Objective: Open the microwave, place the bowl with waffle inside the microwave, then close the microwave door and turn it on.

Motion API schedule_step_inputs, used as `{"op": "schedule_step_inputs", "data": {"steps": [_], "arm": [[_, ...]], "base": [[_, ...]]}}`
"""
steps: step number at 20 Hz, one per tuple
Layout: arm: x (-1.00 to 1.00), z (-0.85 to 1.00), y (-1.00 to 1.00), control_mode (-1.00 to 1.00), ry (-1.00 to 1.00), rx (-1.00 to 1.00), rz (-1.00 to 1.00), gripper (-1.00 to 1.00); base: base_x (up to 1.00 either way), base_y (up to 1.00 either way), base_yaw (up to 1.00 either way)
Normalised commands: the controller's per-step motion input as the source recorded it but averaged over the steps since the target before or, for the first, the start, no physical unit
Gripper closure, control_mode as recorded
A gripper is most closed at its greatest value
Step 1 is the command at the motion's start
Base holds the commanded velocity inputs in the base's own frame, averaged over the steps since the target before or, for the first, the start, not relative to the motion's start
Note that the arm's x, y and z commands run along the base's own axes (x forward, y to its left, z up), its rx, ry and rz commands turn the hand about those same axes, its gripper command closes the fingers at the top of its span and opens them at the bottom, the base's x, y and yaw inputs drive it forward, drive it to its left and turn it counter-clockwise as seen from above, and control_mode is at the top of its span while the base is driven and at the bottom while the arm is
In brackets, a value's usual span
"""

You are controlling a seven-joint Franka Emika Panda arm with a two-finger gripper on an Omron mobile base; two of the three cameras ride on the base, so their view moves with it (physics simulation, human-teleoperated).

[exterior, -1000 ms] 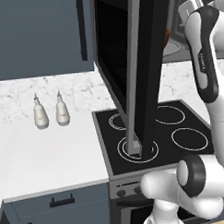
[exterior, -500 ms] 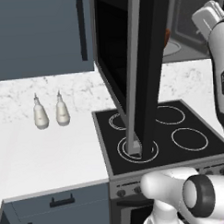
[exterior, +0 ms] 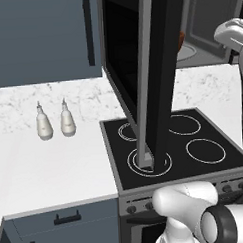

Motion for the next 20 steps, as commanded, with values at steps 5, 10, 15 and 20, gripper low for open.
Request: {"op": "schedule_step_inputs", "data": {"steps": [5,10,15,20], "arm": [[-0.64,-0.06,0.05,-1.00,-0.11,-0.28,0.15,-1.00],[-0.80,0.02,0.29,-1.00,-0.15,-0.17,0.13,-1.00],[-0.40,-0.09,0.67,-1.00,-0.13,-0.19,0.07,-1.00],[-0.07,-0.11,0.47,-1.00,-0.15,-0.15,0.00,-1.00]], "base": [[0.00,0.00,0.00],[0.00,0.00,0.00],[0.00,0.00,0.00],[0.00,0.00,0.00]]}}
